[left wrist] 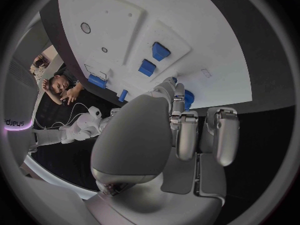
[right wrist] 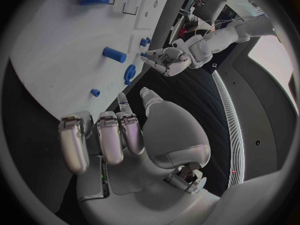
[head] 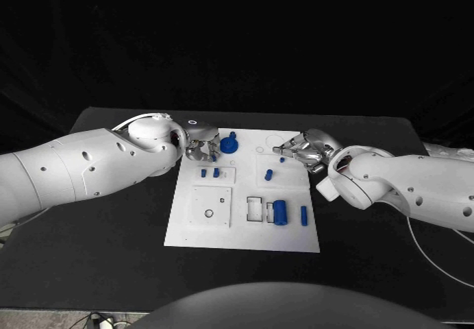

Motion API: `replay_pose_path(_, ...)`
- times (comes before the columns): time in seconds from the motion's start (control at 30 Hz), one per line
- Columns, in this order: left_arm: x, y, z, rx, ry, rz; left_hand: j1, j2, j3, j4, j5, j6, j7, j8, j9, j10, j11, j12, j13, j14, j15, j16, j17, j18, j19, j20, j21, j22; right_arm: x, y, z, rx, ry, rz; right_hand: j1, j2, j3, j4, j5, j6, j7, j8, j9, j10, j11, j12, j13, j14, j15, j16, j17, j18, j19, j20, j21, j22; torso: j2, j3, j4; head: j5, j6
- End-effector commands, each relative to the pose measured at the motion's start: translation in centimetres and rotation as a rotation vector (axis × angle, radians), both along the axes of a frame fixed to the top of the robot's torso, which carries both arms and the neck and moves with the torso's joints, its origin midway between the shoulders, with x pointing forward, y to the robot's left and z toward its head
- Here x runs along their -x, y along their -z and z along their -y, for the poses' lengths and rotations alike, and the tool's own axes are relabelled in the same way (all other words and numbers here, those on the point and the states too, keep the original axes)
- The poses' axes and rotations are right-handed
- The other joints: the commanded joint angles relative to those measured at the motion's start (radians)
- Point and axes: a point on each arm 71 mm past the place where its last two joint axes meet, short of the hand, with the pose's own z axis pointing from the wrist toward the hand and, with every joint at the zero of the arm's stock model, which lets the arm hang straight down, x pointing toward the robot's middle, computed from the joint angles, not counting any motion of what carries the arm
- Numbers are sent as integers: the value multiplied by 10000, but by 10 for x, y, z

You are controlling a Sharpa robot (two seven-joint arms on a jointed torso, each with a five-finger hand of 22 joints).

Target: Assemble the parts on the task board

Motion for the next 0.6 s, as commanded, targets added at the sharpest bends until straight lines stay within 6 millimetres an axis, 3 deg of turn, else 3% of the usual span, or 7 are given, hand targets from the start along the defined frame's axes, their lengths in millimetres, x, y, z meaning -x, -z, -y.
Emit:
replay_pose_path(0.03, 1, 2, 3, -74, 113, -195, -56, 2, 64, -10, 60, -67, -7, 30, -4, -86, 3, -49, -15, 1041, 43, 26, 2633, -76, 1052, -38, 24, 2635, 1, 1, -2, -2, -160, -52, 85, -4, -68, -9, 30, -25, 16, 56, 13, 1057, 47, 39, 2634, 1025, 52, 41, 2627, -67, 1047, 88, 45, 2634, -7, -2, -3, -75, 1)
replay_pose_path(0.6, -1, 5, 1, -264, -13, -360, 3, -16, 113, -39, 58, -74, -8, 15, -11, -114, 4, -44, -12, 1041, 35, 26, 2633, -76, 1052, -40, 24, 2635, 1, 1, -2, 5, -178, -88, 94, -1, -70, -9, 35, -26, 16, 59, 13, 1057, 47, 39, 2634, 1025, 52, 41, 2627, -67, 1047, 88, 45, 2634, -6, 2, 4, -47, 1)
